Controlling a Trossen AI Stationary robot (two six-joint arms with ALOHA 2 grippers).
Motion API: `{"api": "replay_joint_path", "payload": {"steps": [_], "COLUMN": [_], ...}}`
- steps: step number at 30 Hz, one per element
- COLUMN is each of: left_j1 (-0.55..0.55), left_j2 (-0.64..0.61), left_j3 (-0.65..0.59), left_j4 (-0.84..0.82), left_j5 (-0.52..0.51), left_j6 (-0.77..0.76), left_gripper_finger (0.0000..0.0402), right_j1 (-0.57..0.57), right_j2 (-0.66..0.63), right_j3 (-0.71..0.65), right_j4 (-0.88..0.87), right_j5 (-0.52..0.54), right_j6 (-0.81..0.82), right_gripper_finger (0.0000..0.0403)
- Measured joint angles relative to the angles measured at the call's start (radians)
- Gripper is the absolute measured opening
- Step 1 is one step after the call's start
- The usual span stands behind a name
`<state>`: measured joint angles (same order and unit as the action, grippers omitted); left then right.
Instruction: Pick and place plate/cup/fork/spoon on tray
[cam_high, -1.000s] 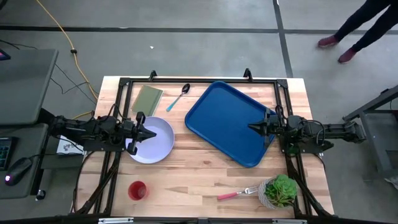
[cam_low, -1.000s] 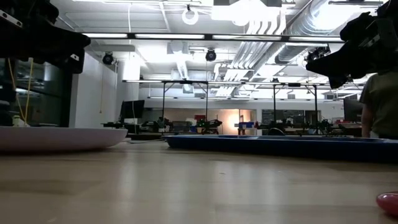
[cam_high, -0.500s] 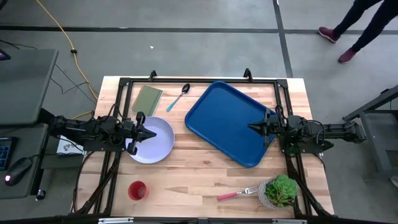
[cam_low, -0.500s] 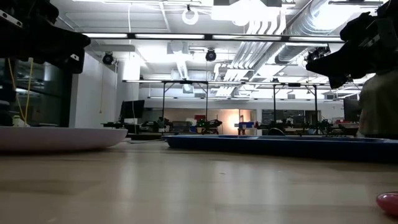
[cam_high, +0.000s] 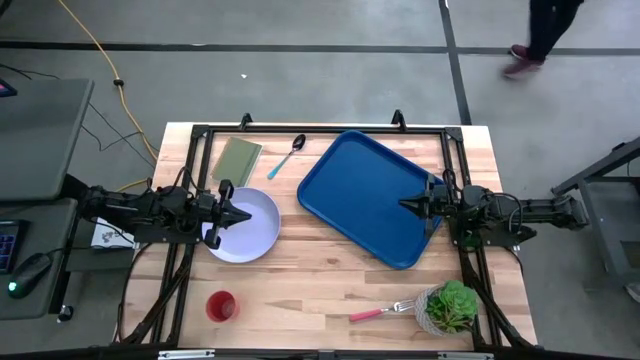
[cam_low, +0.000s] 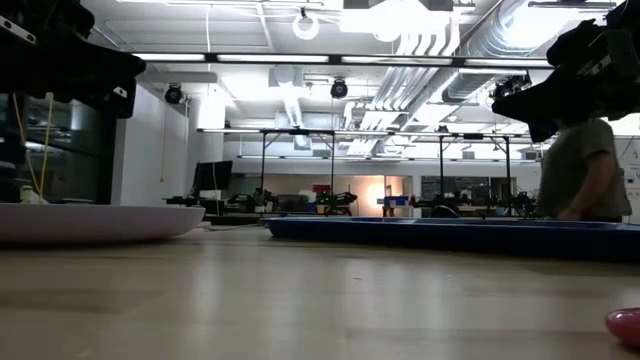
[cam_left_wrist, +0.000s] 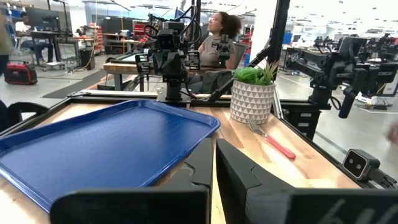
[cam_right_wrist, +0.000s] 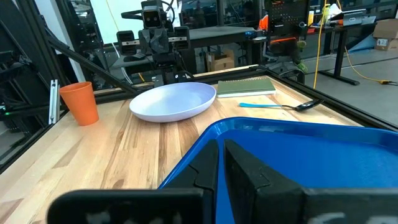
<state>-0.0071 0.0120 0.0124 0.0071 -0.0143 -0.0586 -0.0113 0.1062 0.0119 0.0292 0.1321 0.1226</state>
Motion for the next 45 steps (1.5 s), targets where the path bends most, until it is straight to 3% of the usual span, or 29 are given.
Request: {"api": "replay_joint_path", "payload": {"steps": [18,22,25,28,30,34,37,45], "left_j1": [0.000,0.000,0.000,0.000,0.000,0.000,0.000,0.000], "left_j2": [0.000,0.000,0.000,0.000,0.000,0.000,0.000,0.000], "left_j3": [0.000,0.000,0.000,0.000,0.000,0.000,0.000,0.000], "left_j4": [0.000,0.000,0.000,0.000,0.000,0.000,0.000,0.000], "left_j5": [0.000,0.000,0.000,0.000,0.000,0.000,0.000,0.000], "left_j6": [0.002,0.001,0.000,0.000,0.001,0.001,0.000,0.000], "left_gripper_finger": [0.0001,0.0001,0.0001,0.0001,0.0001,0.0001,0.0001,0.0001], "right_j1": [0.000,0.000,0.000,0.000,0.000,-0.011,-0.025,-0.035], "right_j2": [0.001,0.002,0.040,0.153,0.254,0.462,0.589,0.754], "right_j3": [0.000,0.000,0.000,0.000,0.011,0.100,0.178,0.339], "right_j4": [0.036,0.323,0.572,0.782,0.828,0.774,0.667,0.399], "right_j5": [0.005,0.059,0.017,-0.033,-0.026,0.066,0.078,0.098], "right_j6": [0.045,0.117,0.100,0.078,0.059,0.063,0.082,0.116], "right_gripper_finger": [0.0018,0.0018,0.0018,0.0018,0.0018,0.0021,0.0031,0.0093]}}
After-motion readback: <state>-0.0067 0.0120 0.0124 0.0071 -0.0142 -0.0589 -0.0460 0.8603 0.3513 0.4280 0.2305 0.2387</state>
